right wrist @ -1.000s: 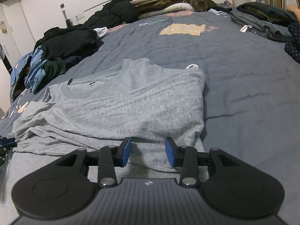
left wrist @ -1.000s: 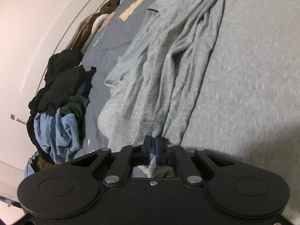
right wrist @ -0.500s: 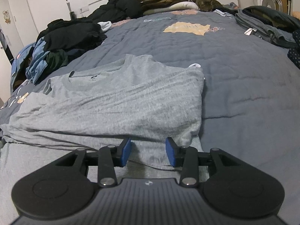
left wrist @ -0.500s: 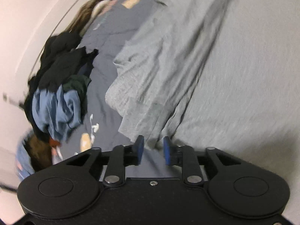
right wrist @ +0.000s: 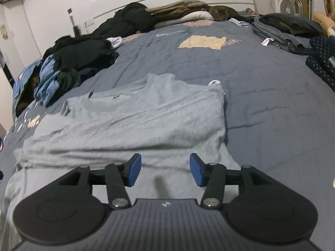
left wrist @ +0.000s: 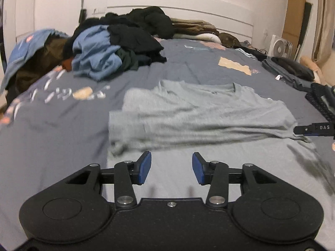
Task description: Fold clothes
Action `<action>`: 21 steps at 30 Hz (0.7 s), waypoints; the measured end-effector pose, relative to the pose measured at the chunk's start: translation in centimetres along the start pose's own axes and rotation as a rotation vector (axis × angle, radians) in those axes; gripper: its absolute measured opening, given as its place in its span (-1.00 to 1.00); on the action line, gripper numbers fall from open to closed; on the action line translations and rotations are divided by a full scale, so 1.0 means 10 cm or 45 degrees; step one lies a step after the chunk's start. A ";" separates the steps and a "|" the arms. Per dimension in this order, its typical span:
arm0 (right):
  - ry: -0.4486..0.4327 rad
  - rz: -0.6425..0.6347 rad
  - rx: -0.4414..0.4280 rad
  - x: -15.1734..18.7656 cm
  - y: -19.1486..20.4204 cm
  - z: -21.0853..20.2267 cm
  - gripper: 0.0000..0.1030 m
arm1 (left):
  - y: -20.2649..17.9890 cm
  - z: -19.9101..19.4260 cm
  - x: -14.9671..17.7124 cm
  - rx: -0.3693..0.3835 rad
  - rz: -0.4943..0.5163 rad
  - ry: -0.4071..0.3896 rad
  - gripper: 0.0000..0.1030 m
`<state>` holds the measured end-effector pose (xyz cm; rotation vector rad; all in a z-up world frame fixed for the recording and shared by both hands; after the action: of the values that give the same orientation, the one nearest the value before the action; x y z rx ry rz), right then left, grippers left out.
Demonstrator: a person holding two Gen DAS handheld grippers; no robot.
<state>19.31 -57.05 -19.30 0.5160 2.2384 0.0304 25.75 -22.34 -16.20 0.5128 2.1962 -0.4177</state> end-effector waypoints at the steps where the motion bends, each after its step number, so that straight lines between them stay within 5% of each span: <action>1: -0.009 -0.011 0.002 0.02 0.02 -0.06 -0.02 | 0.00 -0.04 0.03 -0.006 -0.003 0.005 -0.16; 7: -0.046 -0.012 -0.005 0.25 0.08 -0.45 -0.01 | 0.02 -0.26 0.22 -0.005 -0.100 0.007 -0.07; 21: -0.151 -0.081 0.044 0.85 0.13 -1.20 0.00 | -0.29 -0.60 0.51 -0.072 -0.036 -0.003 0.02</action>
<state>6.03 -50.96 -17.22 0.4529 2.1413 -0.0704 17.46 -21.00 -16.23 0.4512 2.2084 -0.3696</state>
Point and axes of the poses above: each gripper's, at about its wrist camera, not at the fingertips, and z roughly the way its jaws point, y to its left, x to its underside, the point moved 6 cm from there along z, roughly the way its jaws point, and after that the axes turned 3 degrees about x, right-handed, at the moved point
